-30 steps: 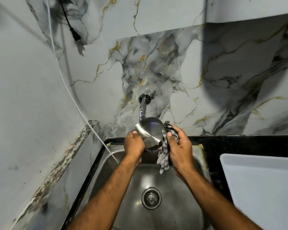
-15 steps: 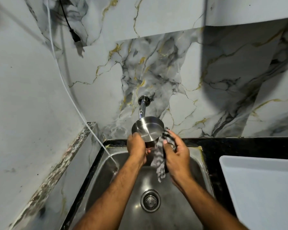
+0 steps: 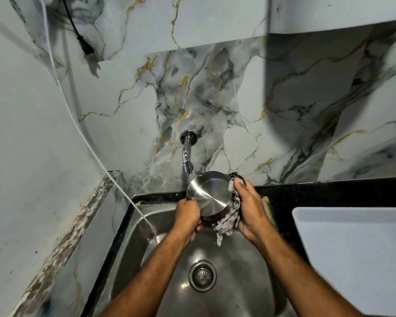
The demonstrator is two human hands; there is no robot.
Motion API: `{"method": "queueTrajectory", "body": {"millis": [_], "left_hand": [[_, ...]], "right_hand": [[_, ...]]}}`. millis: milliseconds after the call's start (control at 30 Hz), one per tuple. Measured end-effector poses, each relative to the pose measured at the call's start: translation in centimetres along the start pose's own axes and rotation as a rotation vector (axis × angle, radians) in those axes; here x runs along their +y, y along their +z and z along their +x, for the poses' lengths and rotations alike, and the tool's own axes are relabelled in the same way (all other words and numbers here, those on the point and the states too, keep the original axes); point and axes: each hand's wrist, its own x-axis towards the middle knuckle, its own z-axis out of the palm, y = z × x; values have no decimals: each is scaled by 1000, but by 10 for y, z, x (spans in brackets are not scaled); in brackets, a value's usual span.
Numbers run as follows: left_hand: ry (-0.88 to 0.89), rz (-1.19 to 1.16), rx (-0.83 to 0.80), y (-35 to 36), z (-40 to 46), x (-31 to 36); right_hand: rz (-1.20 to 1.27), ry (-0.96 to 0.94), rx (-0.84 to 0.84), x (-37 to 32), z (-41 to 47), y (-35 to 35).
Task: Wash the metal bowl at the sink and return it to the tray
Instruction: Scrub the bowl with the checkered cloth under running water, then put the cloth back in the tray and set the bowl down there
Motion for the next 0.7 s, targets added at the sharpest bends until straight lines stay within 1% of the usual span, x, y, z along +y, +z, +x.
{"method": "queueTrajectory", "body": {"millis": [100, 200, 333, 433, 467, 567, 700], "left_hand": [[24, -40, 65, 6, 6, 1], [28, -90, 102, 10, 12, 6], [7, -55, 74, 19, 21, 6], [8, -12, 15, 40, 18, 0], [13, 6, -6, 52, 13, -5], [45, 82, -72, 95, -6, -27], [52, 145, -135, 167, -35, -63]], "right_hand": [[7, -21, -70, 18, -15, 0], [-62, -27, -53, 27, -23, -11], [-178, -27, 78, 18, -37, -41], [-236, -26, 253, -1, -38, -70], [-237, -23, 298, -10, -37, -83], [-250, -35, 354, -38, -38, -128], [-447, -42, 446, -78, -41, -205]]}}
